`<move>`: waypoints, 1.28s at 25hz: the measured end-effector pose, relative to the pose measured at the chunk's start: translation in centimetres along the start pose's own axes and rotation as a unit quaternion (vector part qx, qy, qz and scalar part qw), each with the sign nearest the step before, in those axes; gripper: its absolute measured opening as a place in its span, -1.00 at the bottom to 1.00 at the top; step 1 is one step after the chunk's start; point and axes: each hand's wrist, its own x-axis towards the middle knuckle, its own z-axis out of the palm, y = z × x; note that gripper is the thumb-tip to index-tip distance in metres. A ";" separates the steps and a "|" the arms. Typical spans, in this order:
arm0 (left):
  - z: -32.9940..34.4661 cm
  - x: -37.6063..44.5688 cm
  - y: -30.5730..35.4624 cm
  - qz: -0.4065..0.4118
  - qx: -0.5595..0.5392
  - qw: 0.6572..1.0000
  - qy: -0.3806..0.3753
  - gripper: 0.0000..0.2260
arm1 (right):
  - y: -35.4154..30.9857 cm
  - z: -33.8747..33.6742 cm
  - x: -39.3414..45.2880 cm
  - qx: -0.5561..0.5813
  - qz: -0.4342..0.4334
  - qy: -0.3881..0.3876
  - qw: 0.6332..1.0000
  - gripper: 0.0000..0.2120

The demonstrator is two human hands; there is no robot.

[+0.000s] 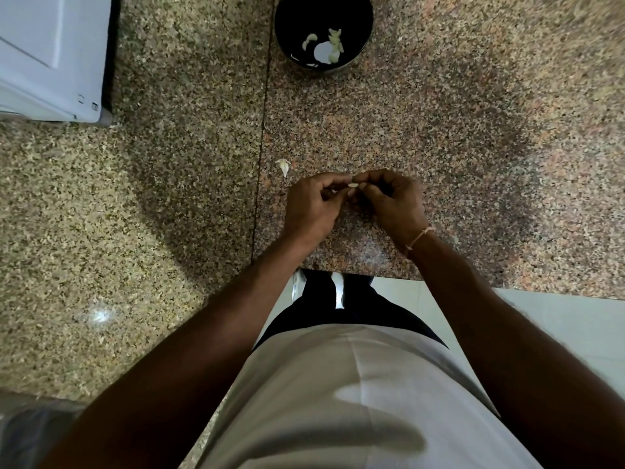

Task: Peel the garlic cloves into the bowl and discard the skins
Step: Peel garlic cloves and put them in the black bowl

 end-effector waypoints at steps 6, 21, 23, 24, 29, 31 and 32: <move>-0.6 -0.3 -0.4 0.000 -0.042 0.999 0.018 -0.89 | -0.8 -0.5 -0.5 -0.004 -0.008 -0.023 1.000 -0.88; -2.5 -0.6 -0.8 -0.089 -0.126 0.985 0.078 -0.88 | -3.9 1.9 3.0 -0.285 -0.154 -0.036 0.945 -0.95; -3.3 -0.6 -1.2 -0.101 -0.116 0.982 0.112 -0.94 | -4.5 3.0 4.7 -0.322 -0.168 -0.042 0.931 -0.94; -3.7 -0.6 -1.4 -0.108 -0.116 0.980 0.122 -0.94 | -4.9 3.6 5.6 -0.343 -0.178 -0.046 0.921 -0.93; -4.5 -0.6 -2.4 -0.122 -0.052 0.978 0.159 -0.89 | -5.2 5.1 8.1 -0.436 -0.239 -0.071 0.865 -0.89; -4.6 -0.4 -2.7 -0.124 -0.009 0.980 0.154 -0.91 | -5.2 4.9 7.7 -0.437 -0.248 -0.065 0.862 -0.86; -4.5 -0.3 -2.9 -0.128 0.002 0.981 0.143 -0.91 | -5.3 4.6 7.2 -0.433 -0.253 -0.058 0.863 -0.85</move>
